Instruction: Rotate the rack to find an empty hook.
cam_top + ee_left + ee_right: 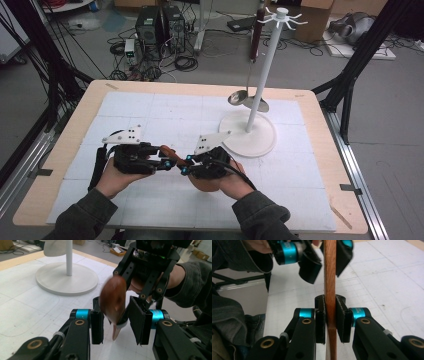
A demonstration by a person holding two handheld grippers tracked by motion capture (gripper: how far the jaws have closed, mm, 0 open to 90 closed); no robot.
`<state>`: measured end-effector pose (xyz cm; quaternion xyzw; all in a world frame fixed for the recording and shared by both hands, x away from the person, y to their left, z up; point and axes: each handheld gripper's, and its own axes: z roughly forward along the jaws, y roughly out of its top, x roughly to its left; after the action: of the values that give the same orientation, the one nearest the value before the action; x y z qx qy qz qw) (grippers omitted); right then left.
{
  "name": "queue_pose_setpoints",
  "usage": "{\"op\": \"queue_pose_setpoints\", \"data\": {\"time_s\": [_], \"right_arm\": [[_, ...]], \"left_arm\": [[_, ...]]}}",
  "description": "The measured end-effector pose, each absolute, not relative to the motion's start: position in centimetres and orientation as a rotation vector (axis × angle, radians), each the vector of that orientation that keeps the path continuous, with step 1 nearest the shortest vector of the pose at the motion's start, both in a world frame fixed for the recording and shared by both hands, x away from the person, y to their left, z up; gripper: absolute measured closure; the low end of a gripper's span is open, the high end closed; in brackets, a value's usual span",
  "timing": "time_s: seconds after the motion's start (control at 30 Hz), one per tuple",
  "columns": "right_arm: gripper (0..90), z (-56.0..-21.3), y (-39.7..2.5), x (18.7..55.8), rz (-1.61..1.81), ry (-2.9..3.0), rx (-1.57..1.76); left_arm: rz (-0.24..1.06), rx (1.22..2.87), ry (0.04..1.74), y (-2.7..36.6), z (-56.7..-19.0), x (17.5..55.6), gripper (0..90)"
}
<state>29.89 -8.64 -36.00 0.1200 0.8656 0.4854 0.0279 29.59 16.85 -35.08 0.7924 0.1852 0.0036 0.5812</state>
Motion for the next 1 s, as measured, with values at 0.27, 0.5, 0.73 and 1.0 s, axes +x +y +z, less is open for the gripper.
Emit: {"op": "queue_pose_setpoints", "data": {"time_s": [0.27, 0.5, 0.73, 1.0], "right_arm": [[82.1, -35.4, -10.0, 30.3, 1.552, 2.634, 0.446], [82.4, -35.1, -11.4, 30.6, 1.609, 2.579, 0.504], [82.4, -34.9, -12.8, 30.9, 1.619, 2.530, 0.541], [82.4, -34.8, -14.4, 31.0, 1.627, 2.483, 0.587]], "left_arm": [[0.038, 1.886, 0.437, 16.8, -35.2, 29.5, 52.5], [0.072, 1.923, 0.440, 17.1, -35.3, 29.4, 46.5], [0.115, 1.946, 0.445, 17.6, -35.5, 29.4, 40.7], [0.147, 1.954, 0.474, 18.3, -35.8, 29.3, 33.1]]}}
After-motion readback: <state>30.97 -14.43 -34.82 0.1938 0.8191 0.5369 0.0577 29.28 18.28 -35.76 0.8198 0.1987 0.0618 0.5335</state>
